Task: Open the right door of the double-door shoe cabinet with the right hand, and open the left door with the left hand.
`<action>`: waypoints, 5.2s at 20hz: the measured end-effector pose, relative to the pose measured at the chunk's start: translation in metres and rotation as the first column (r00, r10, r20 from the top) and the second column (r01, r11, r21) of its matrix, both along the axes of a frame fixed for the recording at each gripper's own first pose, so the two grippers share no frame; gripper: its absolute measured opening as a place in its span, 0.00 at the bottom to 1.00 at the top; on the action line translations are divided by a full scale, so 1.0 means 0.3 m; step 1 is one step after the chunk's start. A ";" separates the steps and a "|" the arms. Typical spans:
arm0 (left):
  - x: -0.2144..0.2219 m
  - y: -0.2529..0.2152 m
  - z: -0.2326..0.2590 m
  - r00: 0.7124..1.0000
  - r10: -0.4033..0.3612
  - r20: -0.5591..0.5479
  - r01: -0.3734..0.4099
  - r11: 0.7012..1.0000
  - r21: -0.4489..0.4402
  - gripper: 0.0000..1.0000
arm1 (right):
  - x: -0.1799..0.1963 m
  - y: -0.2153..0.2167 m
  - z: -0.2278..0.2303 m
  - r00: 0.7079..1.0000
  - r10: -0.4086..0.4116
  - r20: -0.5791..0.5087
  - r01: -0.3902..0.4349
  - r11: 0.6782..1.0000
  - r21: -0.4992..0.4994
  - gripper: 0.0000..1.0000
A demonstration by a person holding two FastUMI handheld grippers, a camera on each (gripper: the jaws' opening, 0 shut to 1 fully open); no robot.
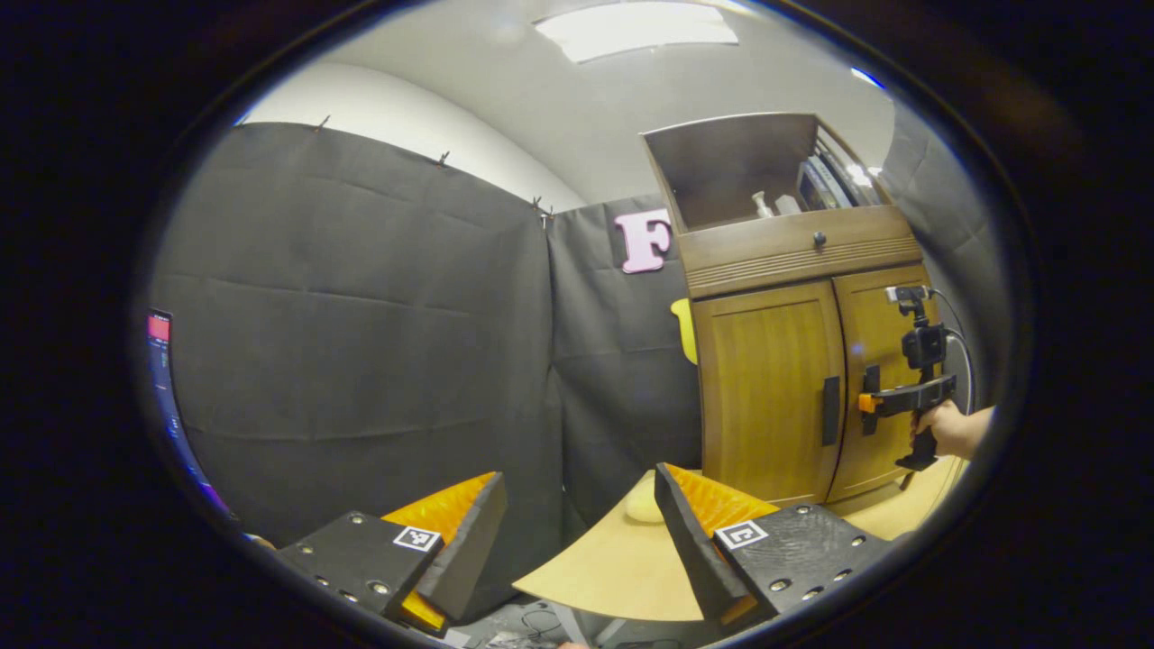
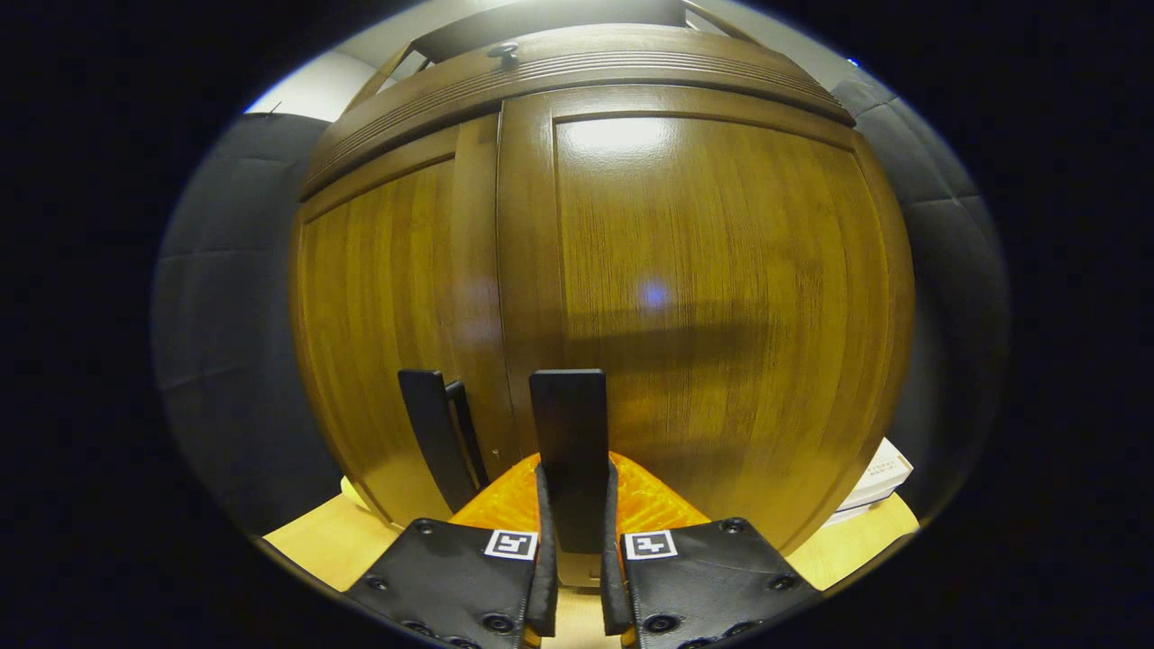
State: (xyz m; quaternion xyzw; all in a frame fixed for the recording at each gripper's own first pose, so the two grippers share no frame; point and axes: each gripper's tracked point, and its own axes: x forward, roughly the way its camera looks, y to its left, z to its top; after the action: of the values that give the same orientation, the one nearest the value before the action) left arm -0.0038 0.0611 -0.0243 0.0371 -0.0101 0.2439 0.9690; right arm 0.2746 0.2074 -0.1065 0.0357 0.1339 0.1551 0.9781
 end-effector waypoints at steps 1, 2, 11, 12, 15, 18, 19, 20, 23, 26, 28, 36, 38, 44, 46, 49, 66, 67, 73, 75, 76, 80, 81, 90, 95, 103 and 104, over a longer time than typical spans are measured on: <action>0.004 -0.002 0.001 1.000 -0.012 0.003 0.012 1.000 0.001 0.96 | -0.021 -0.004 0.002 1.000 0.007 0.003 -0.007 1.000 -0.001 0.21; 0.009 -0.002 0.002 1.000 -0.026 0.007 0.026 1.000 0.003 0.96 | -0.039 -0.011 0.007 1.000 0.011 0.001 -0.011 1.000 0.004 0.21; 0.024 -0.031 0.010 0.988 -0.150 0.033 0.151 0.989 -0.010 0.96 | -0.201 -0.094 0.035 1.000 0.030 0.005 -0.030 1.000 0.004 0.21; 0.031 -0.033 0.006 0.986 -0.162 0.034 0.162 0.987 -0.012 0.96 | -0.227 -0.112 0.030 1.000 0.030 0.010 -0.030 1.000 -0.004 0.21; 0.042 -0.041 0.011 0.980 -0.197 0.036 0.197 0.980 -0.017 0.96 | -0.280 -0.151 0.045 1.000 0.027 0.013 -0.027 1.000 -0.014 0.21; 0.038 -0.035 0.026 0.973 -0.229 0.036 0.230 0.973 -0.024 0.96 | -0.324 -0.192 0.052 1.000 0.023 0.009 -0.023 1.000 -0.006 0.21; 0.053 -0.050 0.019 0.970 -0.240 0.036 0.241 0.970 -0.024 0.96 | -0.339 -0.207 0.057 1.000 0.020 0.010 -0.020 1.000 -0.009 0.21; 0.056 -0.056 0.020 0.967 -0.251 0.037 0.252 0.967 -0.026 0.96 | -0.346 -0.224 0.063 1.000 0.016 0.011 -0.016 1.000 -0.010 0.21; 0.064 -0.057 0.022 0.958 -0.284 0.042 0.286 0.958 -0.033 0.95 | -0.385 -0.272 0.062 1.000 0.003 0.011 -0.002 1.000 -0.014 0.21; 0.076 -0.065 0.015 0.946 -0.321 0.044 0.322 0.946 -0.039 0.96 | -0.434 -0.337 0.074 1.000 -0.004 0.005 0.004 1.000 -0.017 0.18; 0.084 -0.073 0.012 0.937 -0.345 0.047 0.347 0.937 -0.043 0.96 | -0.456 -0.375 0.073 1.000 -0.008 0.005 0.008 1.000 -0.022 0.18; 0.075 -0.112 0.017 0.900 -0.433 0.047 0.435 0.899 -0.053 0.96 | -0.509 -0.535 0.073 1.000 -0.027 -0.001 0.027 0.999 -0.042 0.20; 0.069 -0.118 0.022 0.892 -0.449 0.049 0.451 0.891 -0.055 0.96 | -0.520 -0.583 0.073 0.999 -0.041 0.001 0.041 0.998 -0.052 0.20; 0.062 -0.136 0.035 0.872 -0.486 0.047 0.488 0.871 -0.049 0.96 | -0.521 -0.756 0.086 0.995 -0.102 0.009 0.102 0.993 -0.051 0.20; 0.058 -0.141 0.042 0.867 -0.497 0.044 0.499 0.865 -0.046 0.96 | -0.516 -0.803 0.090 0.993 -0.117 0.016 0.117 0.992 -0.054 0.20; 0.061 -0.150 0.034 0.861 -0.508 0.039 0.509 0.860 -0.043 0.95 | -0.509 -0.853 0.091 0.992 -0.126 0.019 0.127 0.991 -0.052 0.18; 0.217 -0.208 0.029 0.860 -0.510 0.035 0.511 0.859 -0.040 0.95 | -0.618 -1.067 0.142 0.962 -0.267 0.052 0.267 0.964 -0.001 0.16; 0.230 -0.205 0.027 0.858 -0.513 0.031 0.514 0.857 -0.039 0.95 | -0.635 -1.070 0.152 0.961 -0.271 0.063 0.272 0.962 -0.012 0.17; 0.318 -0.192 -0.001 0.857 -0.515 0.020 0.515 0.856 -0.046 0.95 | -0.770 -1.058 0.232 0.949 -0.289 0.129 0.297 0.954 -0.044 0.95; 0.352 -0.186 -0.005 0.859 -0.512 0.019 0.512 0.858 -0.048 0.95 | -0.811 -1.058 0.233 0.944 -0.302 0.129 0.312 0.948 -0.066 0.96; 0.372 -0.184 -0.009 0.859 -0.512 0.019 0.512 0.858 -0.049 0.95 | -0.829 -1.059 0.233 0.942 -0.310 0.128 0.321 0.944 -0.074 0.96; 0.435 -0.173 -0.030 0.859 -0.512 0.008 0.512 0.857 -0.053 0.94 | -0.874 -1.073 0.233 0.932 -0.341 0.122 0.352 0.932 -0.089 0.92; 0.446 -0.175 -0.036 0.858 -0.513 0.007 0.513 0.856 -0.061 0.94 | -0.882 -1.079 0.231 0.929 -0.350 0.122 0.362 0.928 -0.092 0.95; 0.550 -0.176 -0.104 0.863 -0.504 -0.033 0.497 0.859 -0.124 0.79 | -0.925 -1.113 0.225 0.910 -0.400 0.109 0.411 0.904 -0.115 0.93; 0.577 -0.172 -0.138 0.863 -0.504 -0.049 0.490 0.856 -0.163 0.54 | -0.926 -1.110 0.222 0.914 -0.391 0.110 0.402 0.908 -0.115 0.93; 0.574 -0.189 -0.145 0.862 -0.500 -0.082 0.483 0.860 -0.168 0.22 | -0.905 -1.120 0.211 0.931 -0.348 0.108 0.359 0.928 -0.097 0.97; 0.575 -0.189 -0.145 0.862 -0.500 -0.086 0.482 0.860 -0.170 0.23 | -0.898 -1.122 0.211 0.934 -0.340 0.110 0.351 0.932 -0.092 0.97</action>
State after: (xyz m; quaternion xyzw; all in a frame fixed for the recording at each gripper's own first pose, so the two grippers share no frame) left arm 0.1686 0.0045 -0.0677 -0.0205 0.0596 -0.0142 0.9979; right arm 0.0051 -0.1291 -0.0432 -0.0023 0.0887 -0.0255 0.9957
